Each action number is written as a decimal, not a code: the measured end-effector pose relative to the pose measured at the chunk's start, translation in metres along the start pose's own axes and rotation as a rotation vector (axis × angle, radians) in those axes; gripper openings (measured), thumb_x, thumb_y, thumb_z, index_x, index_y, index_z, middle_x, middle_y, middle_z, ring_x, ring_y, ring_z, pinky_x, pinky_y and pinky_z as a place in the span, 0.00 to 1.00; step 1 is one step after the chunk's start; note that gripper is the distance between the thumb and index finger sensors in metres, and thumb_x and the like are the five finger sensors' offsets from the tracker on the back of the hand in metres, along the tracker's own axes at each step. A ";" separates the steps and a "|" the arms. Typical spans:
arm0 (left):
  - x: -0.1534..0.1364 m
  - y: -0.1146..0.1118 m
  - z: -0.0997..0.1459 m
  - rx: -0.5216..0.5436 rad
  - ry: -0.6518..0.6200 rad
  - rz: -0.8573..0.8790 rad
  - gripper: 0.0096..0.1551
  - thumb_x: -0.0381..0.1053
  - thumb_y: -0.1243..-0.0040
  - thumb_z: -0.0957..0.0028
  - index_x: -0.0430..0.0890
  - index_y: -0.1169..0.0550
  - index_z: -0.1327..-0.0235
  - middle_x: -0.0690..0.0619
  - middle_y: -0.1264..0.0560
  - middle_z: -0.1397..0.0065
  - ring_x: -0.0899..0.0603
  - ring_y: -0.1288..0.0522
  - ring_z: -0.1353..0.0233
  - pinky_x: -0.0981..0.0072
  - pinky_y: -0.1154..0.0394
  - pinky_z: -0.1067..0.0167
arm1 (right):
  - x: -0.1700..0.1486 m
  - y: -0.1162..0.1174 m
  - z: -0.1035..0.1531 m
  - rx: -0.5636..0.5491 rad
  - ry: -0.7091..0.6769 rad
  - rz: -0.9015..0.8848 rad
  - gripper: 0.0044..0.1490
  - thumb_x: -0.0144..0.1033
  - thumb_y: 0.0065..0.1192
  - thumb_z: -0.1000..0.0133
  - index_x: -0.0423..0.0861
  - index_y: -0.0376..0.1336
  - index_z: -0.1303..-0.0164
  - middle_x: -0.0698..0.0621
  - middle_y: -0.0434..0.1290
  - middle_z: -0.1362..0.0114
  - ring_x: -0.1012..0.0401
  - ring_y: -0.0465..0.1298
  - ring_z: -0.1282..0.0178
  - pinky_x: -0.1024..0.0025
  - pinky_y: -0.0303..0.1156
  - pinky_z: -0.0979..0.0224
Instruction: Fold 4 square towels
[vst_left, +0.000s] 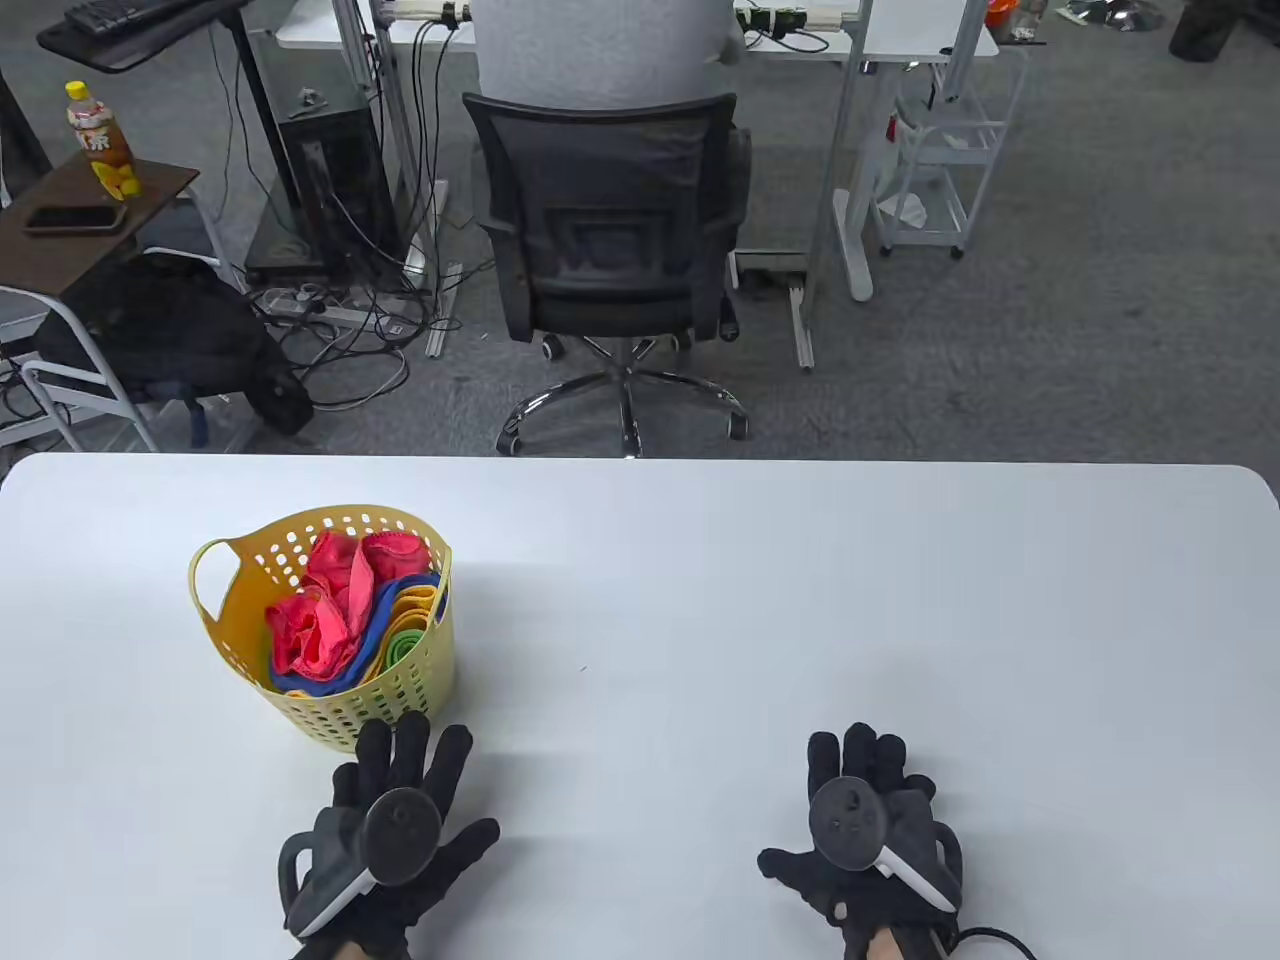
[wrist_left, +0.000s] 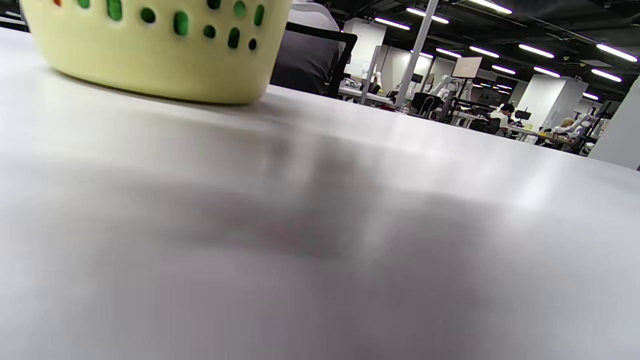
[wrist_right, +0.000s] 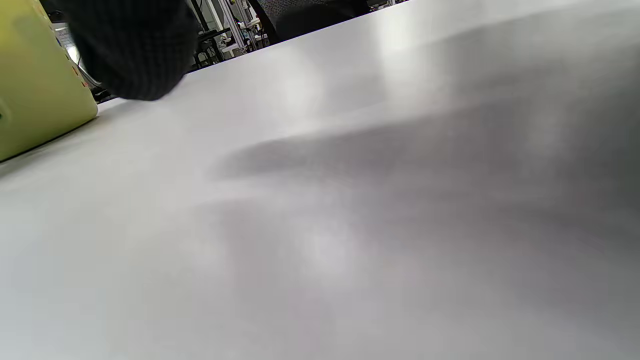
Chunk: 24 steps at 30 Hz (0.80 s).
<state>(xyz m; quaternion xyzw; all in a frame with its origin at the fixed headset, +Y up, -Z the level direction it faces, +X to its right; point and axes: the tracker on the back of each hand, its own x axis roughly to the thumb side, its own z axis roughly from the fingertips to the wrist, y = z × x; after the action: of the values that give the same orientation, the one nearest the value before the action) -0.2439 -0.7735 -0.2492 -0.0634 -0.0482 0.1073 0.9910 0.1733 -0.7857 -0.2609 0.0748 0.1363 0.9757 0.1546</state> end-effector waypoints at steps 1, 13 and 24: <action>0.000 0.000 0.000 0.000 0.000 -0.001 0.55 0.79 0.54 0.52 0.64 0.59 0.16 0.50 0.65 0.10 0.30 0.67 0.13 0.31 0.58 0.17 | 0.000 0.000 0.000 0.003 0.000 0.001 0.76 0.59 0.69 0.49 0.39 0.21 0.24 0.26 0.17 0.23 0.32 0.19 0.30 0.30 0.22 0.37; 0.022 0.005 0.010 0.004 -0.122 0.052 0.54 0.79 0.54 0.52 0.64 0.58 0.16 0.50 0.64 0.10 0.33 0.65 0.11 0.32 0.58 0.17 | 0.006 0.004 -0.001 0.039 -0.034 -0.023 0.75 0.58 0.68 0.48 0.39 0.21 0.23 0.26 0.17 0.23 0.32 0.19 0.30 0.29 0.22 0.38; 0.021 0.130 0.055 0.432 -0.017 0.250 0.51 0.73 0.50 0.45 0.60 0.54 0.14 0.52 0.50 0.08 0.36 0.52 0.09 0.36 0.52 0.14 | 0.011 -0.011 0.009 -0.011 -0.091 -0.098 0.71 0.59 0.63 0.46 0.38 0.23 0.22 0.25 0.19 0.22 0.32 0.20 0.29 0.28 0.23 0.38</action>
<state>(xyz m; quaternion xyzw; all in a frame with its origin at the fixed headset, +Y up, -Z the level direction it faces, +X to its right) -0.2566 -0.6369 -0.2105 0.1452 -0.0245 0.2373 0.9602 0.1677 -0.7700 -0.2538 0.1112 0.1272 0.9633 0.2086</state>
